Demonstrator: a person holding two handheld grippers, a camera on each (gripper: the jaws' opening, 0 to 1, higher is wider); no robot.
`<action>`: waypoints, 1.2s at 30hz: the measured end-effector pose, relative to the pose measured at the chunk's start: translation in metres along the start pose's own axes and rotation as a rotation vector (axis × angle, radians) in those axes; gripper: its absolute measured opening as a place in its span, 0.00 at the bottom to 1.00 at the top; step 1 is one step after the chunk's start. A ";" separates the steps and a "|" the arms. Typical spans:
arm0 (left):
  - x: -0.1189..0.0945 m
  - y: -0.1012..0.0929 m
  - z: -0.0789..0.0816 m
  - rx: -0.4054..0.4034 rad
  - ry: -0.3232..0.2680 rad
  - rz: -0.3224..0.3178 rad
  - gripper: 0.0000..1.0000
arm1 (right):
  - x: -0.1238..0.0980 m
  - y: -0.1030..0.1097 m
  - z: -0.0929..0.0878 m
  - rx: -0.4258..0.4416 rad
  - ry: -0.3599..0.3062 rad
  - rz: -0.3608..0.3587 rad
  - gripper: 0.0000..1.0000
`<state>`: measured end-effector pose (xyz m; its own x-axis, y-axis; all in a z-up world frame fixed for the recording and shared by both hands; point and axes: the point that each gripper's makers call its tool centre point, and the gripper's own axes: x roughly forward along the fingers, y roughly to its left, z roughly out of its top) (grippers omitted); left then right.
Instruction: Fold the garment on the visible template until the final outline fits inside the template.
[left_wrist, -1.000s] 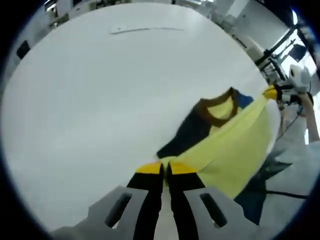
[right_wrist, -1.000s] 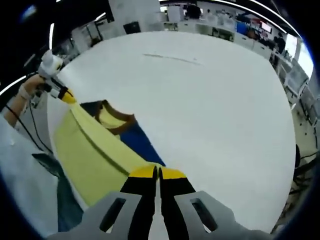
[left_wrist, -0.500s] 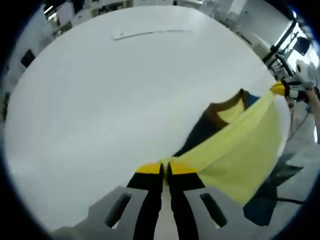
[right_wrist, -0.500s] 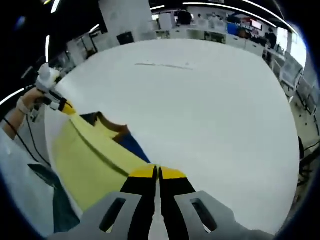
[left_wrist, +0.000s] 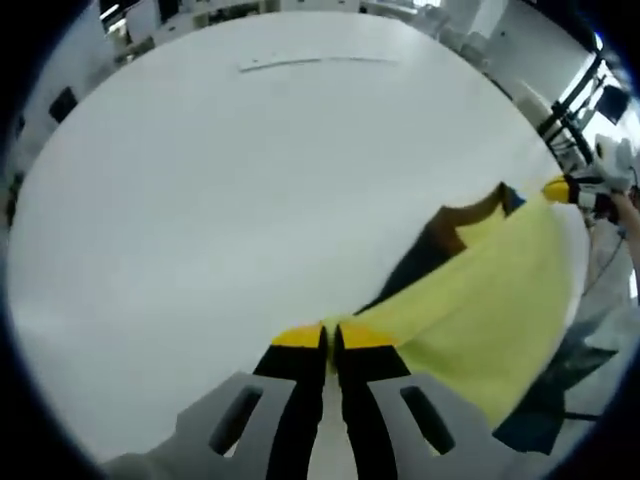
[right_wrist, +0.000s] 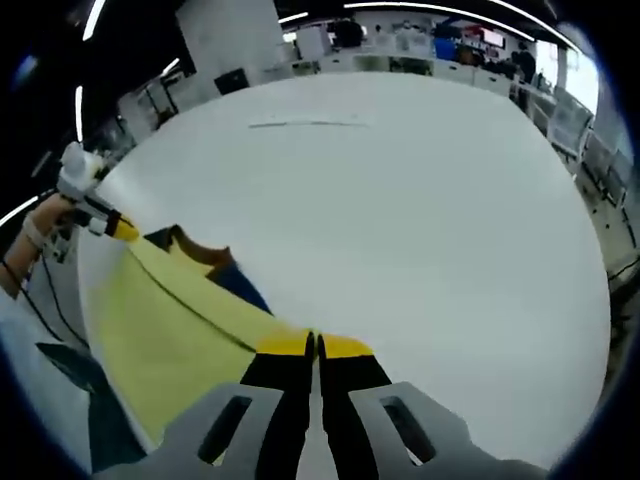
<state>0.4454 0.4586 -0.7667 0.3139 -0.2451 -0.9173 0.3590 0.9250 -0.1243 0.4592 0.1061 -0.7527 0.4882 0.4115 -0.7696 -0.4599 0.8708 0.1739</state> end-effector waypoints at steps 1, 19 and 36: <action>0.000 0.000 0.000 -0.003 -0.002 0.000 0.01 | 0.001 0.000 -0.001 0.002 0.001 0.000 0.03; -0.002 -0.002 0.001 0.000 -0.027 -0.024 0.01 | 0.011 -0.007 -0.005 0.019 -0.019 -0.027 0.06; -0.031 0.005 0.031 0.087 -0.193 0.023 0.10 | -0.008 -0.016 0.016 -0.037 -0.100 -0.085 0.12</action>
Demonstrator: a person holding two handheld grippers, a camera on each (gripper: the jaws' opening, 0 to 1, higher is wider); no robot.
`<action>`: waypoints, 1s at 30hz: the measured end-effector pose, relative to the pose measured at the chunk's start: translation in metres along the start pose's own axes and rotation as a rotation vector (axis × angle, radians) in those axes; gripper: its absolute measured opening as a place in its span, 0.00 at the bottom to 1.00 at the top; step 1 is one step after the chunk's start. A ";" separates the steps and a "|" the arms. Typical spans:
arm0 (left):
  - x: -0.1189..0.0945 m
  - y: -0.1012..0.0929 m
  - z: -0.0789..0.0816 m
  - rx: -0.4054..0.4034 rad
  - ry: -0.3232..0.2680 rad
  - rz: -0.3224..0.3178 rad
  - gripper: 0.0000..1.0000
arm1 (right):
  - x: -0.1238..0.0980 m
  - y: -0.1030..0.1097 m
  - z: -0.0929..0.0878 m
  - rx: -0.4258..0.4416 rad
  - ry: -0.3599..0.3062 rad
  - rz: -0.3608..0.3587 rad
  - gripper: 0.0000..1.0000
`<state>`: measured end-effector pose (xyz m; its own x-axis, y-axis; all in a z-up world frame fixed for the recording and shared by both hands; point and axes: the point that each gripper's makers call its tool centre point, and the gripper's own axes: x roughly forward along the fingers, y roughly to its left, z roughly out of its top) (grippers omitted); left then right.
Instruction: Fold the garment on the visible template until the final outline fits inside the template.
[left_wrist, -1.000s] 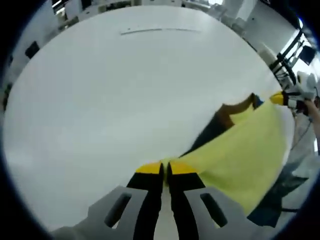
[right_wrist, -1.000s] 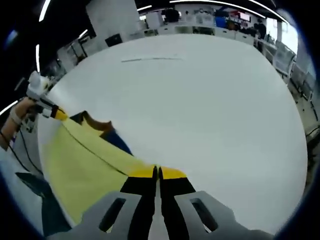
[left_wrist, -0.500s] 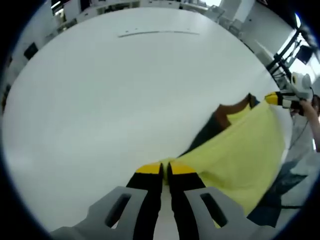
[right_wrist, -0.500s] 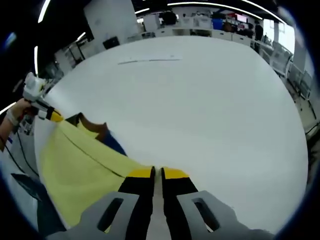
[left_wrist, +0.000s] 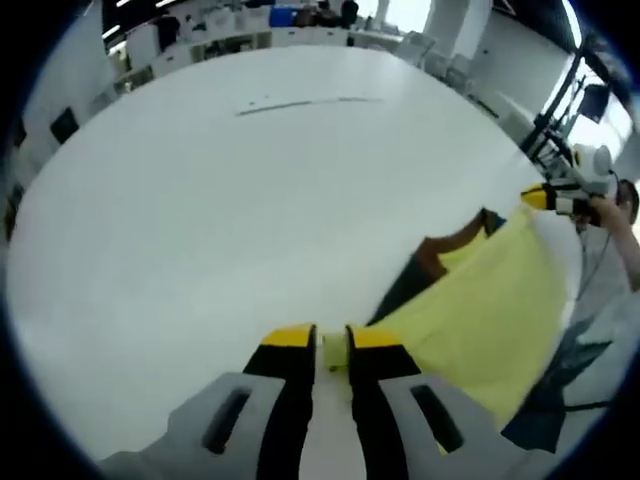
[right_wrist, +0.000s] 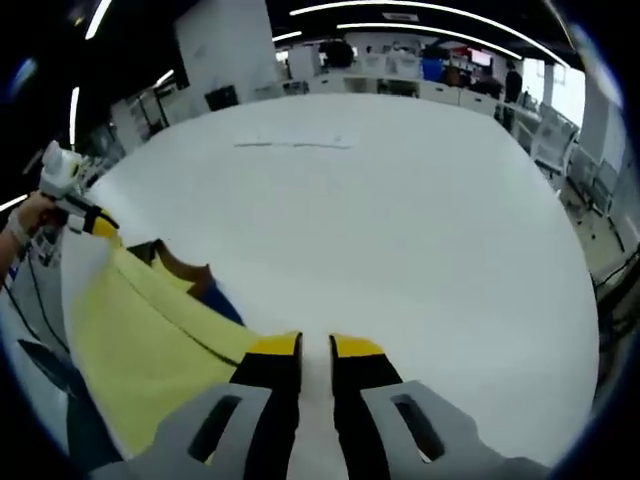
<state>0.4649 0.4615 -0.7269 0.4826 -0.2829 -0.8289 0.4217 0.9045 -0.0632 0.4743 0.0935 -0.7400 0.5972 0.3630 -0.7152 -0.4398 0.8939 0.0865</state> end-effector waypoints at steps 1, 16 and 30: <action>-0.004 0.002 0.005 0.019 -0.025 0.013 0.11 | -0.002 -0.001 0.001 -0.007 -0.005 -0.005 0.12; -0.040 0.009 0.009 0.260 -0.090 0.096 0.20 | -0.031 0.007 0.003 -0.167 -0.028 -0.010 0.25; -0.029 -0.006 -0.015 0.665 -0.019 0.024 0.17 | -0.033 0.030 -0.008 -0.496 -0.008 0.077 0.31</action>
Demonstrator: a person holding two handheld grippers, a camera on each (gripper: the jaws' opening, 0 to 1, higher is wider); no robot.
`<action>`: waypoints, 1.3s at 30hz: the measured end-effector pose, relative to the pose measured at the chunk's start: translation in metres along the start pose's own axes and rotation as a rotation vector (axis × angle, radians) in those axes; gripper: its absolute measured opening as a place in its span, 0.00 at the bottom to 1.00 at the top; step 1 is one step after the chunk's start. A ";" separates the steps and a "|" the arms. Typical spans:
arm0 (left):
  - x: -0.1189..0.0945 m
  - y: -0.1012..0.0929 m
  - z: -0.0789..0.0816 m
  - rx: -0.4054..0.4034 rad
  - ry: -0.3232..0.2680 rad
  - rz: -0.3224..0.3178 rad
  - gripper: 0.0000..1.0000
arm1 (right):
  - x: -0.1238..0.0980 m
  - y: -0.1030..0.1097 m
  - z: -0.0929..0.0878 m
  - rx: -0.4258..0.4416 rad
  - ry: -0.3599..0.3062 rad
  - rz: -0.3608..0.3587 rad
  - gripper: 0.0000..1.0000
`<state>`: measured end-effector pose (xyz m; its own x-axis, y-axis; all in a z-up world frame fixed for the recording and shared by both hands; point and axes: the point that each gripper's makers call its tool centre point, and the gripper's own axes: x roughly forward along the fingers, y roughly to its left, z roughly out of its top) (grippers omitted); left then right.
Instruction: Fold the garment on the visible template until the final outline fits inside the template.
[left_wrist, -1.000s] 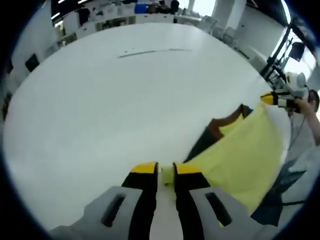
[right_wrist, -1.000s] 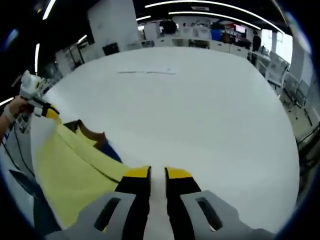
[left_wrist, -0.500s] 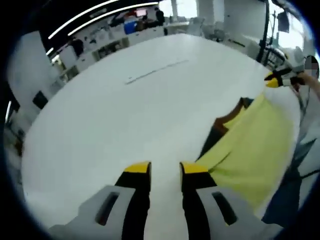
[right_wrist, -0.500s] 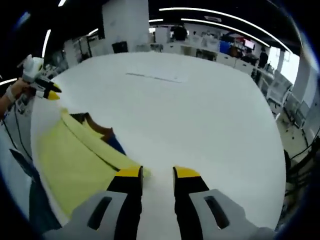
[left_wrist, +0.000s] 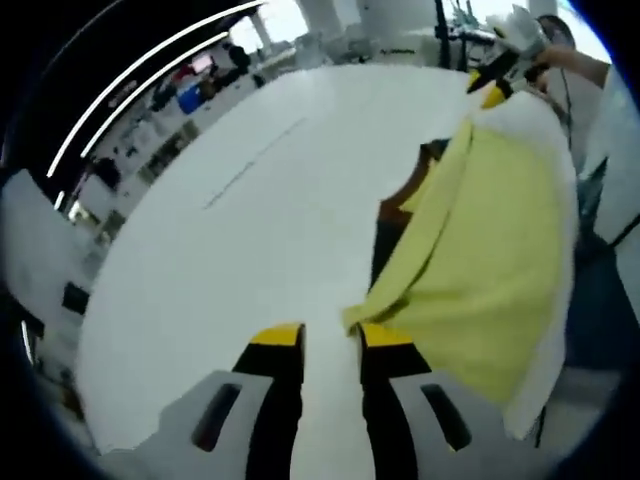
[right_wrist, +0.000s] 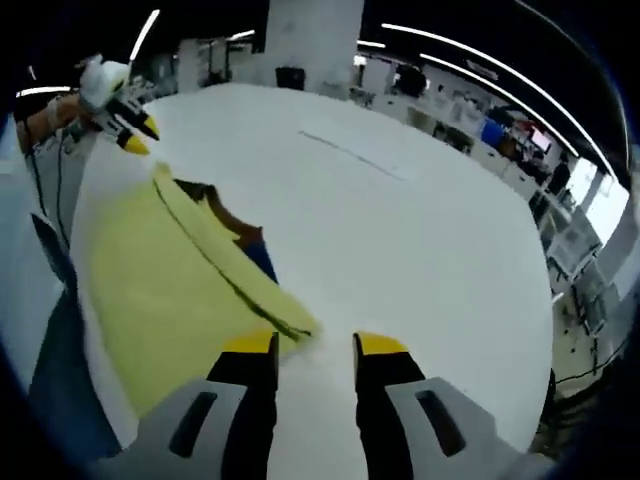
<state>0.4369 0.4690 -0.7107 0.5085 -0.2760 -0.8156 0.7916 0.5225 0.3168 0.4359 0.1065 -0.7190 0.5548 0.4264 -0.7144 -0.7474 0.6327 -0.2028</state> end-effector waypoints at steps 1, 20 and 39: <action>0.001 0.000 0.000 0.021 0.001 0.007 0.18 | 0.001 0.005 -0.003 -0.004 0.016 0.013 0.32; 0.032 -0.009 0.002 0.042 0.002 -0.053 0.14 | 0.023 0.003 -0.003 -0.236 0.048 0.002 0.29; 0.036 -0.011 -0.007 0.010 0.032 -0.068 0.00 | 0.028 0.003 -0.005 -0.235 0.056 0.016 0.01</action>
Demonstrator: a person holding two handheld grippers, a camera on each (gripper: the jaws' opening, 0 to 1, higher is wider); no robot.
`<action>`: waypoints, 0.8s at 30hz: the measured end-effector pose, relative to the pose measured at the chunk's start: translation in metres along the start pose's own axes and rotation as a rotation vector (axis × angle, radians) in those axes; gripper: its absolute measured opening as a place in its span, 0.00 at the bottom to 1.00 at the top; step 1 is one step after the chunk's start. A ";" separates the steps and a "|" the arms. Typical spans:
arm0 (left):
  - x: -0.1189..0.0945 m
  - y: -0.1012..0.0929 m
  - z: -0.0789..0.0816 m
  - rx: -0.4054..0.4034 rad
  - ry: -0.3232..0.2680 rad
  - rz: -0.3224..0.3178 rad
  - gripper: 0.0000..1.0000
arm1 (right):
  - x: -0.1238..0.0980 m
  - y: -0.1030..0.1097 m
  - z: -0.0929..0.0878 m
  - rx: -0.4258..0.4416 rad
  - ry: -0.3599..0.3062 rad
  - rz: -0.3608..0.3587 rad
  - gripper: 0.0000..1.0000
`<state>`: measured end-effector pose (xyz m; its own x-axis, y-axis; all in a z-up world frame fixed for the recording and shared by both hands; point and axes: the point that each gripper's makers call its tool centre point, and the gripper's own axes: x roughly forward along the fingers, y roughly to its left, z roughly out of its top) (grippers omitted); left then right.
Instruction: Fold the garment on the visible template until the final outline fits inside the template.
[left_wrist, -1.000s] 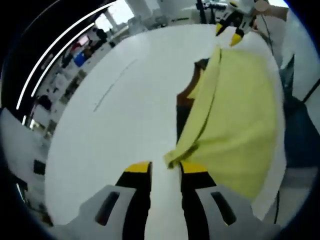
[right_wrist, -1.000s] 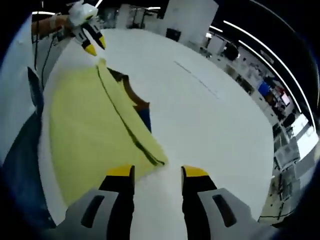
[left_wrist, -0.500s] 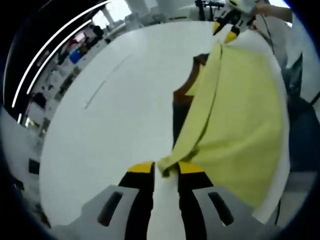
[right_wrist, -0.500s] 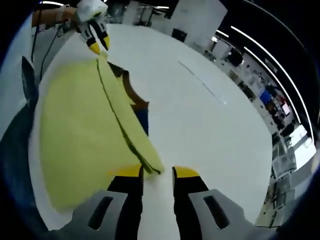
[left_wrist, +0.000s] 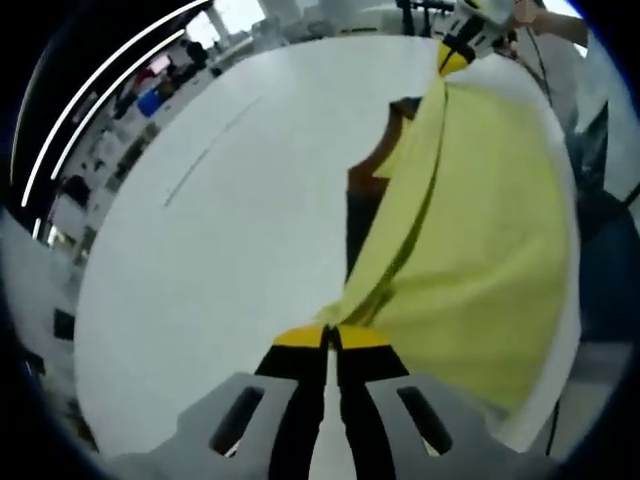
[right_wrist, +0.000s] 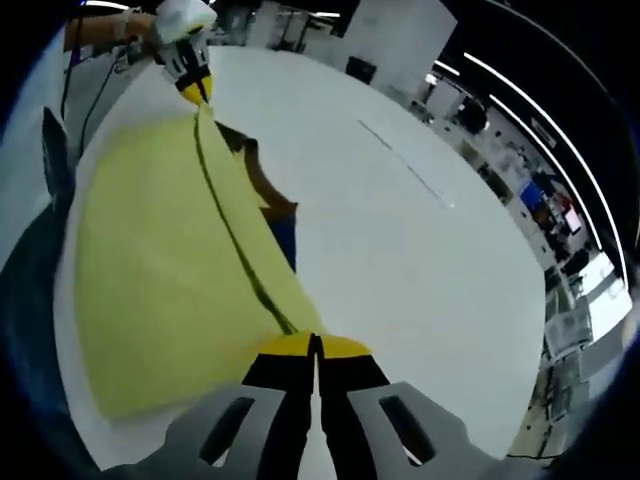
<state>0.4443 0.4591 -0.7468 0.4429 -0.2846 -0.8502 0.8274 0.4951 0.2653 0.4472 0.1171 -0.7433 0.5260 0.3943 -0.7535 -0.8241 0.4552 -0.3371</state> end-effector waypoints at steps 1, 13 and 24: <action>0.000 0.001 0.000 -0.002 -0.001 0.001 0.00 | 0.000 0.000 0.000 0.002 0.001 0.000 0.01; -0.002 0.006 0.005 -0.062 0.002 0.001 0.00 | 0.001 -0.018 0.001 0.080 -0.006 -0.038 0.01; 0.009 0.021 -0.001 -0.105 0.007 -0.006 0.00 | 0.007 -0.031 -0.004 0.127 0.007 -0.055 0.01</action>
<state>0.4652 0.4680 -0.7495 0.4349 -0.2821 -0.8552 0.7894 0.5764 0.2113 0.4762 0.1028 -0.7403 0.5675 0.3609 -0.7401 -0.7608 0.5736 -0.3037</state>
